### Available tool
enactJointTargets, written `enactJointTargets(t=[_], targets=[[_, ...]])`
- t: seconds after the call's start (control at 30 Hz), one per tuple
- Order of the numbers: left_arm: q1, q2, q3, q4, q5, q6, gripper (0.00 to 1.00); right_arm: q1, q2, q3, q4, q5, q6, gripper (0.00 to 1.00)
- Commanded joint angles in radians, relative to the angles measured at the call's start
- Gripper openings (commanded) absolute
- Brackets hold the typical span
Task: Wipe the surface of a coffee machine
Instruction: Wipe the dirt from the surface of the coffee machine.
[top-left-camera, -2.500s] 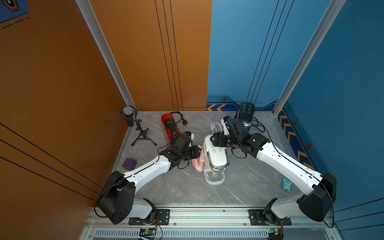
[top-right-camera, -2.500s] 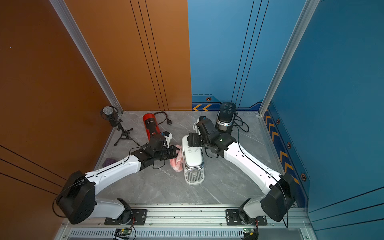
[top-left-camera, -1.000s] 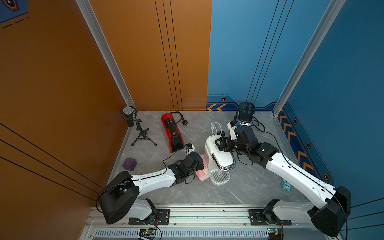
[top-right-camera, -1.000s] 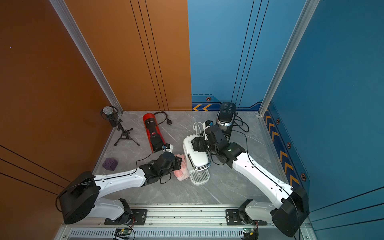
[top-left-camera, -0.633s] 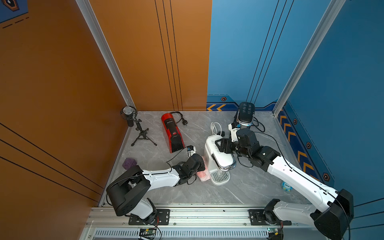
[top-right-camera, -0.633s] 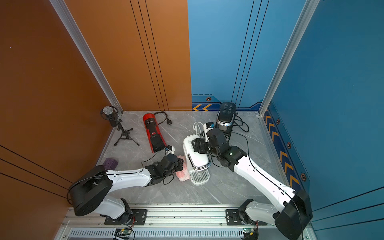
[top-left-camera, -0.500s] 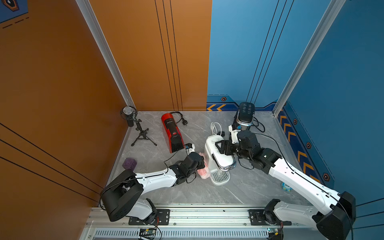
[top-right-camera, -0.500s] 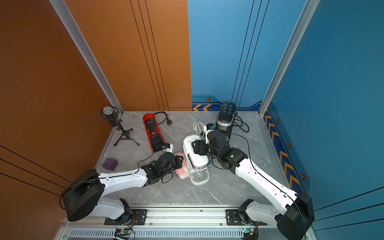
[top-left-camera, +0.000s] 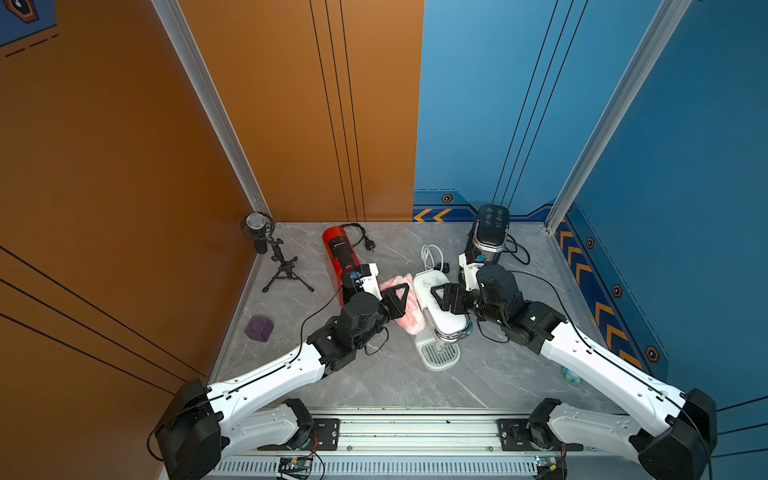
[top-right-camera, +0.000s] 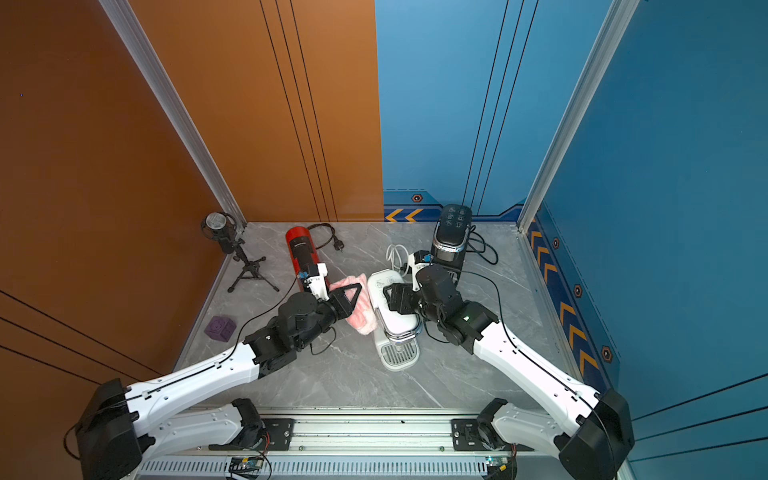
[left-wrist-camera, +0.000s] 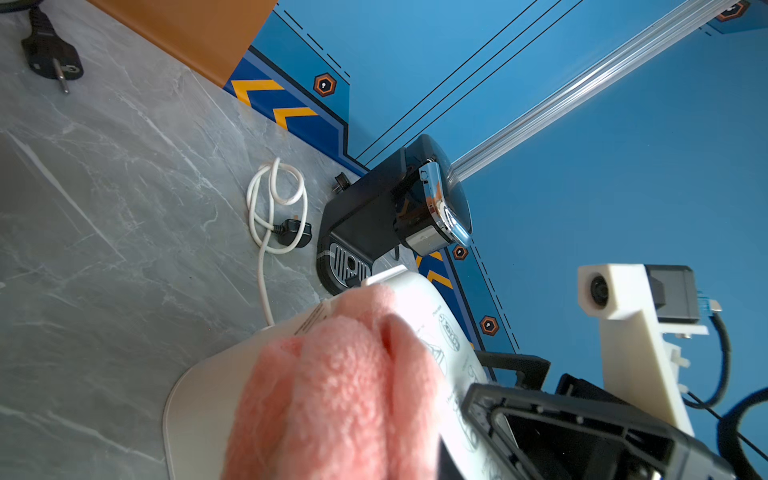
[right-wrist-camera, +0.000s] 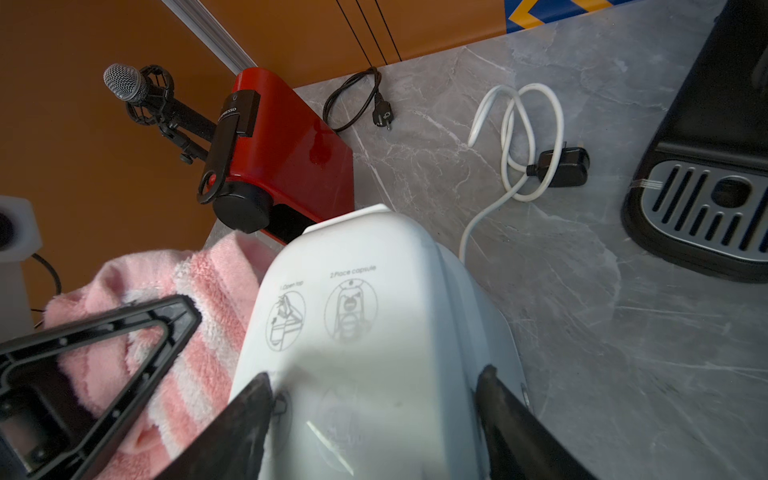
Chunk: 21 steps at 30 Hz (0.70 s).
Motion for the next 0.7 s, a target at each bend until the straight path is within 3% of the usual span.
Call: enactJointTargets(t=[0.0, 0.3, 0.5, 0.67], targets=[[0.007, 0.014, 0.036, -0.051, 0.015, 0.076, 0.0, 0.009, 0.033, -0.067, -0.215, 0.012, -0.017, 0.77], [0.16, 0.015, 0.311, -0.339, 0.117, 0.269, 0.0, 0.009, -0.008, -0.072, -0.253, 0.005, -0.023, 0.78], [0.222, 0.159, 0.503, -0.347, 0.261, 0.274, 0.0, 0.009, -0.109, -0.111, -0.322, -0.024, -0.04, 0.8], [0.242, 0.342, 0.631, -0.262, 0.39, 0.184, 0.0, 0.009, -0.177, -0.154, -0.361, -0.052, -0.053, 0.82]])
